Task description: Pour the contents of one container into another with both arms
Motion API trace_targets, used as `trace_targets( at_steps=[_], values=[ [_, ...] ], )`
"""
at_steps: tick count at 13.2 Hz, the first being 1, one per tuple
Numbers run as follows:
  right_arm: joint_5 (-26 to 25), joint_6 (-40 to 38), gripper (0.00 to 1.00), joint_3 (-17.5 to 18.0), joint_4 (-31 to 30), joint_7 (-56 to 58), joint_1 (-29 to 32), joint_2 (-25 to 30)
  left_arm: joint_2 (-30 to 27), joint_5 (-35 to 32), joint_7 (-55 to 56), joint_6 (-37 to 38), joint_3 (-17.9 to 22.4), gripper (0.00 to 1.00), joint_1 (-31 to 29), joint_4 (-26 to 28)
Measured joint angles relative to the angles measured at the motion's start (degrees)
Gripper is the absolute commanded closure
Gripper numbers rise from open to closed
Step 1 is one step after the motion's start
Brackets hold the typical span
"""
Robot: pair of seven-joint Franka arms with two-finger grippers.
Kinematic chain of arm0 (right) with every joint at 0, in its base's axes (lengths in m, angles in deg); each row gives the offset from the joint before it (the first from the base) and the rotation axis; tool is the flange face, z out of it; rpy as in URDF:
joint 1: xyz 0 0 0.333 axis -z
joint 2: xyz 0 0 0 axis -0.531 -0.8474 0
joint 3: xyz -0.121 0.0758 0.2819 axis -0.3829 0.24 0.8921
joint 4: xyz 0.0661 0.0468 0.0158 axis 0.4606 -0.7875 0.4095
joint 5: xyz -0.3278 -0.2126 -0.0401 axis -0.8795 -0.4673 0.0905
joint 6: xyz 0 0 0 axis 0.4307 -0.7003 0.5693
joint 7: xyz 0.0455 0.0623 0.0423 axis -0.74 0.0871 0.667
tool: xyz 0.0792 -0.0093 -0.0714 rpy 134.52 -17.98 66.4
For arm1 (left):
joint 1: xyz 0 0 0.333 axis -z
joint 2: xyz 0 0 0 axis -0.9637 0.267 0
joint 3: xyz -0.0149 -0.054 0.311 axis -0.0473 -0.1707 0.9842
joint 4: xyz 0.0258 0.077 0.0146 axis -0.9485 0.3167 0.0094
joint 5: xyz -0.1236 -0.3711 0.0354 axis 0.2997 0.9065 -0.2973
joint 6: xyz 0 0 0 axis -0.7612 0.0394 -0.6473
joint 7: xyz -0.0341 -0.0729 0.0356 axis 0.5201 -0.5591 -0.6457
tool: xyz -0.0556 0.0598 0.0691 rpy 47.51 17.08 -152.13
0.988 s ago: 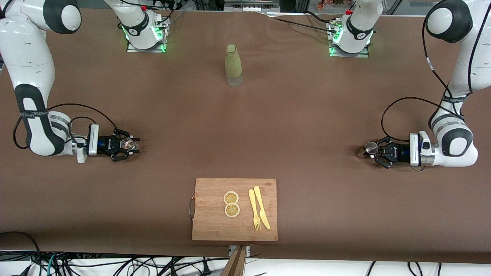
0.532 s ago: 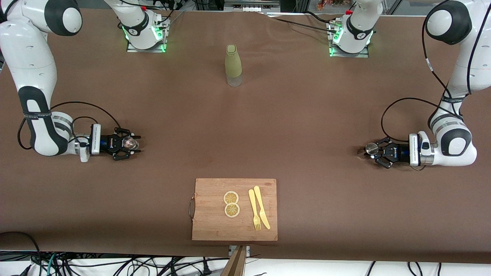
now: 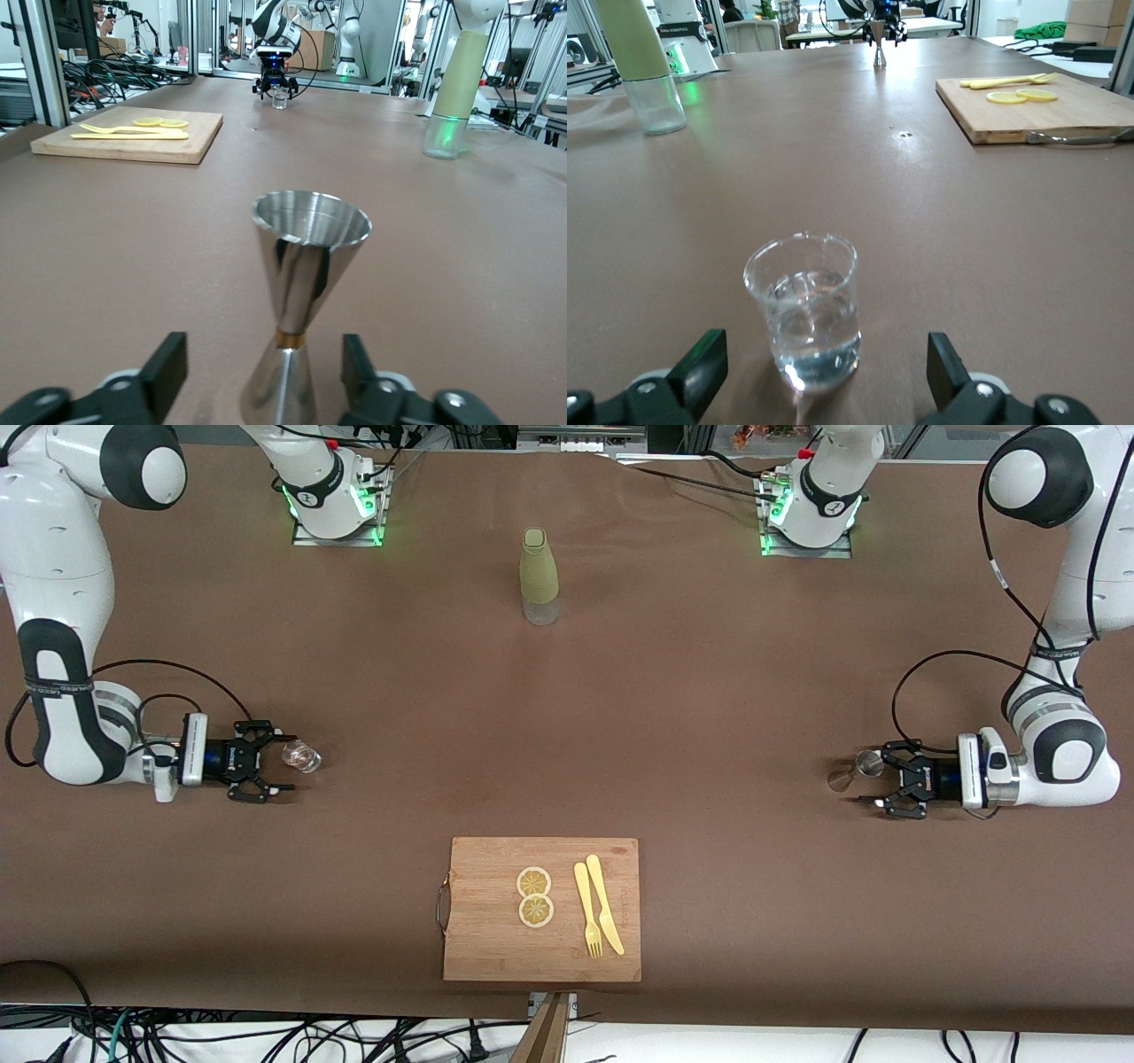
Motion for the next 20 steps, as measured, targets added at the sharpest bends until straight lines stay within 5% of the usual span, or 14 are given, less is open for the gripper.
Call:
trace_targets(
  at_steps=[5,14,18,20],
  values=[
    [-3.08,-4.61,0.0,-4.23,5.96,-11.2,0.13,1.33,-11.43,-7.42,4.05,-5.6,-0.13,0.0,0.96,-0.56],
    [-12.15,-7.44,0.0,-4.38,15.96,-55.06,-2.23,10.04,-30.65,-28.63,38.78,-7.73,-0.15,0.0,10.41,0.64],
    [-23.69,-6.48,0.0,-3.82,19.43,-78.33,-7.65,15.06,-38.36,-39.08,64.1,-8.16,-0.28,0.0,18.3,2.31],
    [-32.4,-6.45,0.0,-0.78,20.48,-92.18,-8.92,19.14,-42.62,-43.67,74.34,-8.15,-0.37,0.0,21.76,4.72]
  ],
)
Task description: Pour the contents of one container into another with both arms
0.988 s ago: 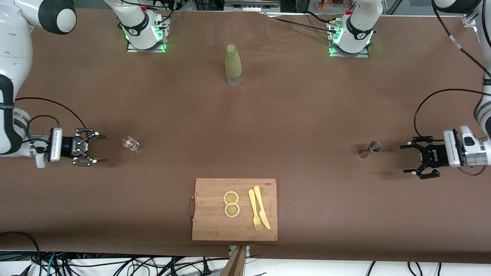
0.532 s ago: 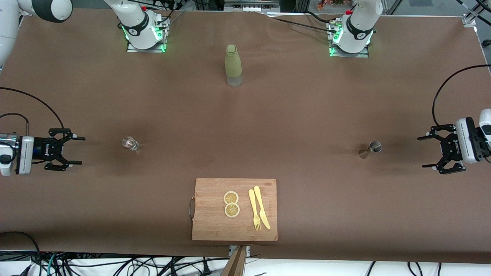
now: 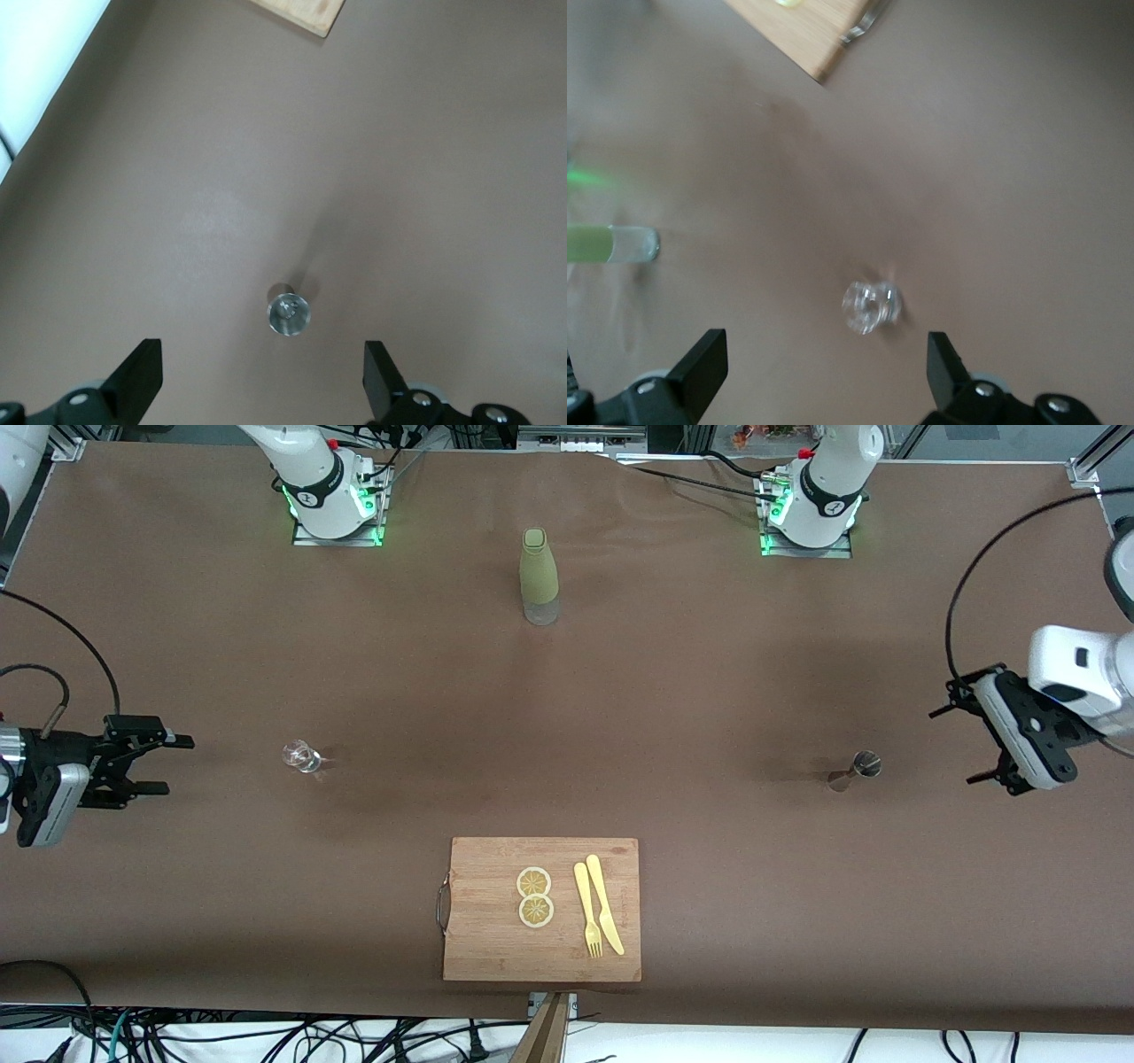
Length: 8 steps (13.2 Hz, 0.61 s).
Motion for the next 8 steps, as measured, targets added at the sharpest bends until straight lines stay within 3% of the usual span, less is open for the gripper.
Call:
trace_targets(
  at_steps=[4,6,8],
  values=[
    [-19.08,-1.2,0.0,9.84,0.14,-27.24,-0.27,8.6,-3.15,-3.13,17.19,3.41,-0.05,0.0,2.54,2.13],
    [-23.25,-4.41,0.0,12.33,0.0,-36.36,-0.55,11.46,-3.46,-3.14,25.89,6.49,-0.15,0.0,2.53,2.14],
    [-24.14,-9.12,0.0,12.35,-0.22,-42.44,-0.5,13.44,-4.35,-3.15,31.64,8.22,-0.56,0.0,2.49,2.21]
  ],
)
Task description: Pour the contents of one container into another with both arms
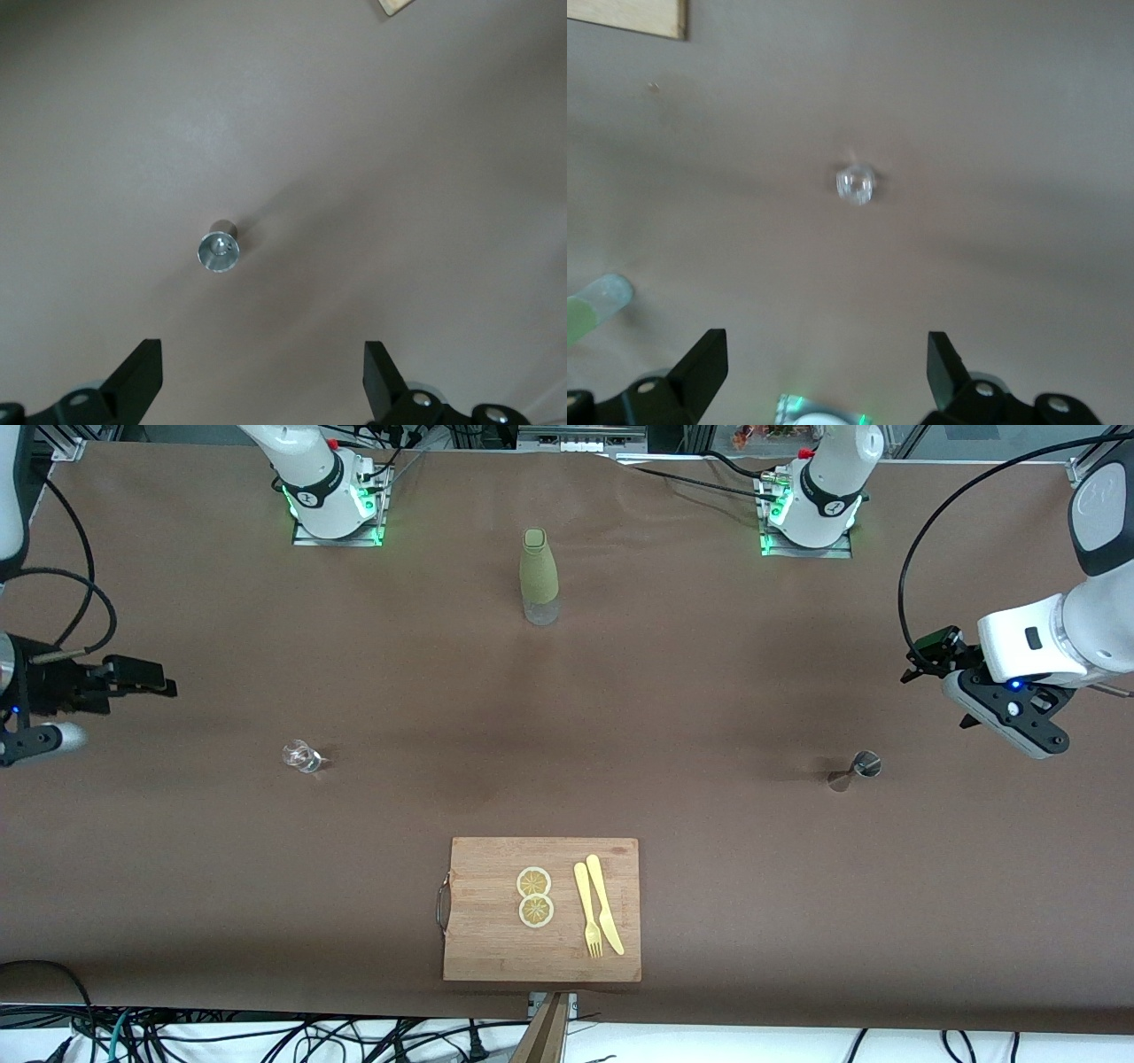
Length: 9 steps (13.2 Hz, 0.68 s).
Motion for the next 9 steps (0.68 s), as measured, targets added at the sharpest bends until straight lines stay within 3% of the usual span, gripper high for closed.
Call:
trace_targets(
  at_steps=[4,9],
  values=[
    [-2.28,-3.52,0.0,-0.27,-4.14,-5.78,0.44,4.64,-4.56,-2.34,8.68,3.76,-0.09,0.0,-0.43,1.69],
    [-4.17,-1.11,0.0,-0.08,-9.32,-6.0,-2.09,8.81,-11.77,-5.43,23.42,4.87,-1.31,0.0,-0.49,5.89]
  ],
)
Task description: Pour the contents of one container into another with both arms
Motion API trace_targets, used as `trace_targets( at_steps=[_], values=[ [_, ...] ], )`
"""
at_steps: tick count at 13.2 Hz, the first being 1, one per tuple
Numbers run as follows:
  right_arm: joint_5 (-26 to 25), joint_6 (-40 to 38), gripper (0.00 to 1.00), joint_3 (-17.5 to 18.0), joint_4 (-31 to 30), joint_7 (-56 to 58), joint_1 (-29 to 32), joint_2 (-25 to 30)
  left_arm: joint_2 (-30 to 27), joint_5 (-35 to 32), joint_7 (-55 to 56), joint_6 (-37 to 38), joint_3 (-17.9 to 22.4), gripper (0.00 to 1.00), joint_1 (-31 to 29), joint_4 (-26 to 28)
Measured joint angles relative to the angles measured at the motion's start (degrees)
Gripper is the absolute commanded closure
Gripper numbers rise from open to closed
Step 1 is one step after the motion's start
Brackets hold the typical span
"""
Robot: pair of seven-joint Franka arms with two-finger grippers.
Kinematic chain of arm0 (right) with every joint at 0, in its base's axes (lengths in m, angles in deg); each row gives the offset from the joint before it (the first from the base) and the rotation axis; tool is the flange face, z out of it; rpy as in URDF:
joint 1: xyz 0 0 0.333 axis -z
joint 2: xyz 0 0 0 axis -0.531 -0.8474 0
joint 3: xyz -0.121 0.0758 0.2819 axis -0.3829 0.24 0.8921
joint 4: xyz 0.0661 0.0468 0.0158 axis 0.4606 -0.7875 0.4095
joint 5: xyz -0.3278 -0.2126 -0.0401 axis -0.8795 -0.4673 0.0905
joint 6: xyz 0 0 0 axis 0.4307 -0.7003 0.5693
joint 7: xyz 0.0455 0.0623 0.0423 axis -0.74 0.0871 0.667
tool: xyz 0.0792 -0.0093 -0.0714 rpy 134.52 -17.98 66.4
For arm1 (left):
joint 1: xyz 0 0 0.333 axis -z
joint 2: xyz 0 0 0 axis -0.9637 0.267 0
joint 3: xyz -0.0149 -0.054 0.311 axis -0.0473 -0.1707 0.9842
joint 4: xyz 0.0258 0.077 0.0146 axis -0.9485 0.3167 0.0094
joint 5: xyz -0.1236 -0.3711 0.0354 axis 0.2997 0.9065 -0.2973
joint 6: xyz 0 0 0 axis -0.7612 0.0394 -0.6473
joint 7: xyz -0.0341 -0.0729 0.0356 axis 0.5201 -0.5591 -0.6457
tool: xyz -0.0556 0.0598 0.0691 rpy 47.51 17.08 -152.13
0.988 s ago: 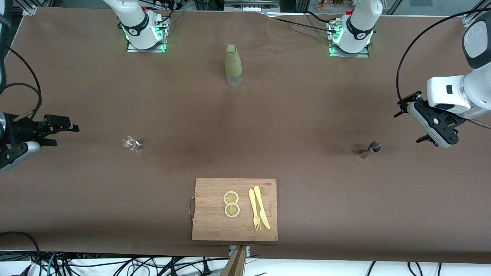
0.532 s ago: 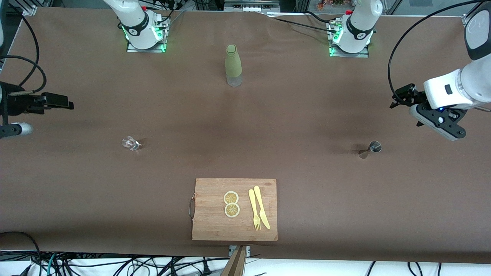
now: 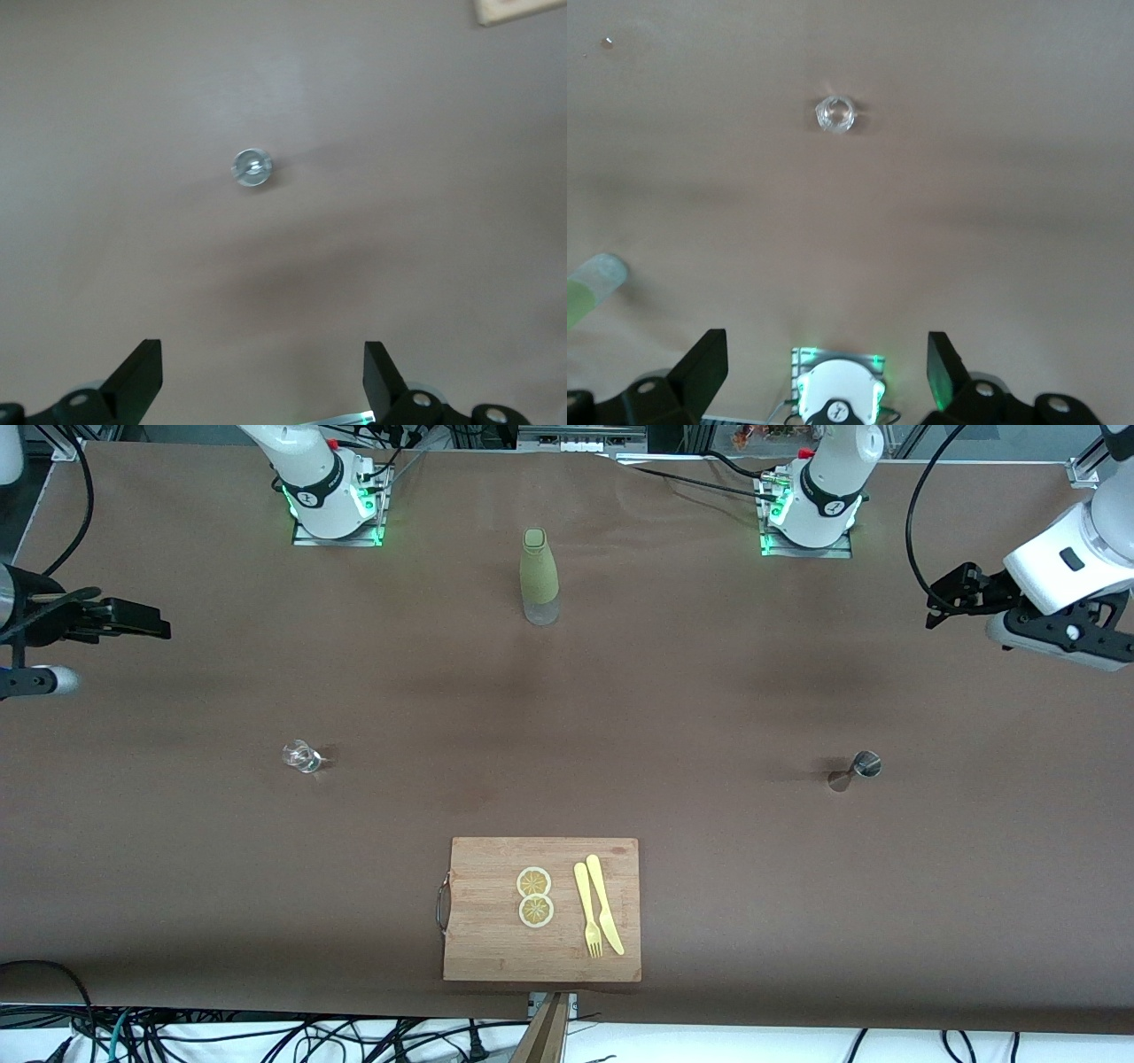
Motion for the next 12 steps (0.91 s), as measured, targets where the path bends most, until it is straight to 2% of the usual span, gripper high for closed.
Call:
trace_targets(
  at_steps=[3,12],
  values=[
    [-1.32,3.53,0.0,-1.54,-0.04,-0.16,-0.53,2.17,-0.05,-0.47,3.97,-0.08,-0.44,0.0,-0.13,0.3],
    [-1.48,3.97,0.0,-3.43,-1.51,-3.72,-0.91,4.4,5.8,2.89,3.13,-1.85,0.43,0.0,-1.16,-3.15]
  ],
)
